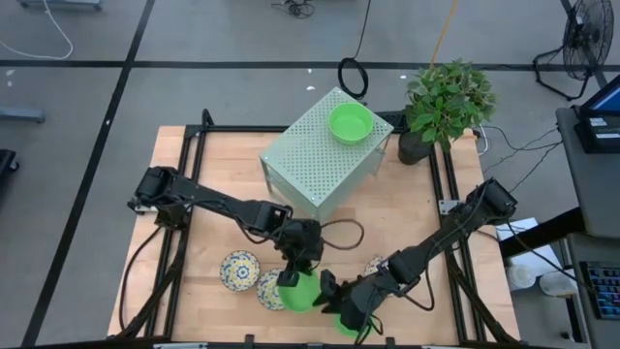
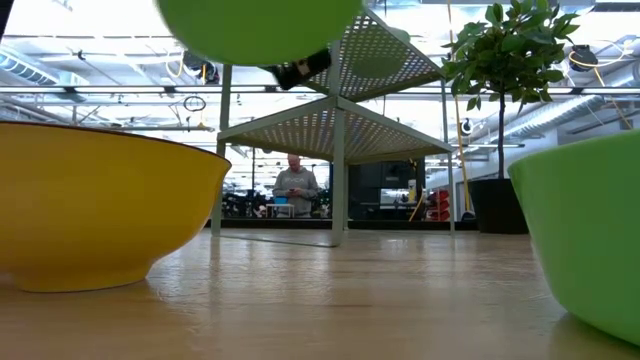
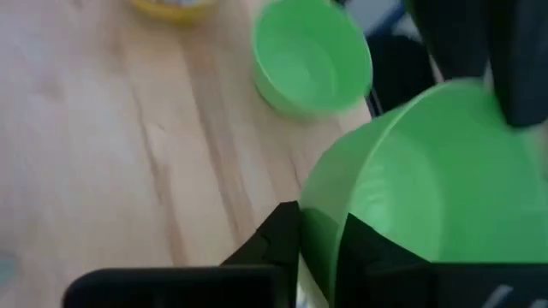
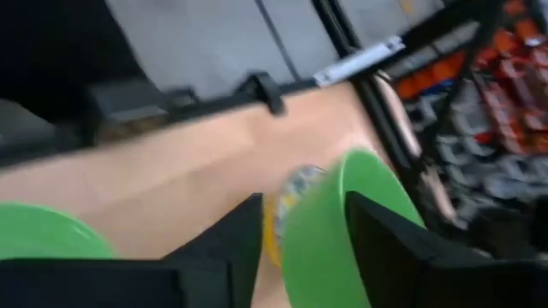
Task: Pick & Place Mini bowls
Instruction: Stack the top green bowl on the green bowl on the shelf
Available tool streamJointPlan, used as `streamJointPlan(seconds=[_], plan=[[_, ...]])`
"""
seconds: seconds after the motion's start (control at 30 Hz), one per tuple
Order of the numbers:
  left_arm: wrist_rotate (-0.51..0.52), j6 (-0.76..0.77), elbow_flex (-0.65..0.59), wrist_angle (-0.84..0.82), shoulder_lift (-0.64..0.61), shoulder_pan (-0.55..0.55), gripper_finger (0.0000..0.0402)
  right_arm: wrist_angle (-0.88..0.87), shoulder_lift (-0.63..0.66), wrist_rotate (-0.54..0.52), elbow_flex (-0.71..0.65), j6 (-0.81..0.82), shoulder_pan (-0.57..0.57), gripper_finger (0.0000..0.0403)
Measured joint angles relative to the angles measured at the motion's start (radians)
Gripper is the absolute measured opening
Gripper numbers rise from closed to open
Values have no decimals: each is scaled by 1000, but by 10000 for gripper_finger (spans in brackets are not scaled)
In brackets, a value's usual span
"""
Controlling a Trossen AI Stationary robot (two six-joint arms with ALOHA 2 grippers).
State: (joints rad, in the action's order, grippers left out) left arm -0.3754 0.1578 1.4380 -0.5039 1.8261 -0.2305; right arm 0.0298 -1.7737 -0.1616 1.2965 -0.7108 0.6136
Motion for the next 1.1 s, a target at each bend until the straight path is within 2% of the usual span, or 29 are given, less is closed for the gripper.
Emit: streamJointPlan(seconds=[0.1,0.23,0.37,0.57,0.63,0.77,1.0,1.1], plan=[[5,43,0,64,0,2,53,12,1,64,0,47,-3,116],[15,44,0,143,0,1,53,7,2,65,0,58,-8,68],[16,55,0,152,0,2,50,0,2,58,1,49,-11,9],[13,118,0,133,0,-10,55,-29,2,36,1,83,-12,3],[-26,119,0,133,0,-14,55,-41,2,38,1,97,-17,2],[-101,131,0,130,0,-21,56,-60,3,26,4,93,-16,34],[-140,193,0,124,-1,-23,54,-83,2,-86,1,95,-15,161],[-193,210,0,141,-1,-24,44,-94,2,-106,1,97,-19,197]])
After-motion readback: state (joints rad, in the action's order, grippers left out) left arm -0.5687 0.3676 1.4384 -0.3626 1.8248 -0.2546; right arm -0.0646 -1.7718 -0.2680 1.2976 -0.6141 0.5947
